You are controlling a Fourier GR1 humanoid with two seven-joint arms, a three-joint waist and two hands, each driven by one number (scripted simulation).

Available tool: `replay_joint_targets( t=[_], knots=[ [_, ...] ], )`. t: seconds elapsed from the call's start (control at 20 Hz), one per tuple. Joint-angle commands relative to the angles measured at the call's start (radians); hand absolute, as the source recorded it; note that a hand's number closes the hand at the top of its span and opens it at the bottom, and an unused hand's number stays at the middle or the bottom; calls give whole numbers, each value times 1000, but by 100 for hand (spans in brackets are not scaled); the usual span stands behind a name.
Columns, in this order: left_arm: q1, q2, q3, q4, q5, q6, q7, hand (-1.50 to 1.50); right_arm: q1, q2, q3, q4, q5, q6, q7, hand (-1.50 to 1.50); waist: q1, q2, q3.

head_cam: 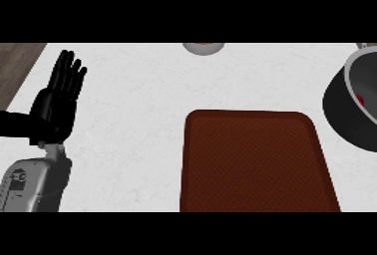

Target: Pick the pear from the tray and place it in the pot

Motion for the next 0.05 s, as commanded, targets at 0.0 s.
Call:
replay_joint_targets(
  t=[0.0],
  knots=[
    [3,-5,-6,-8,-6,4,-1,0,35,-35,-5,-6,-7,96,-45,-150,1,-1,1]
  ],
)
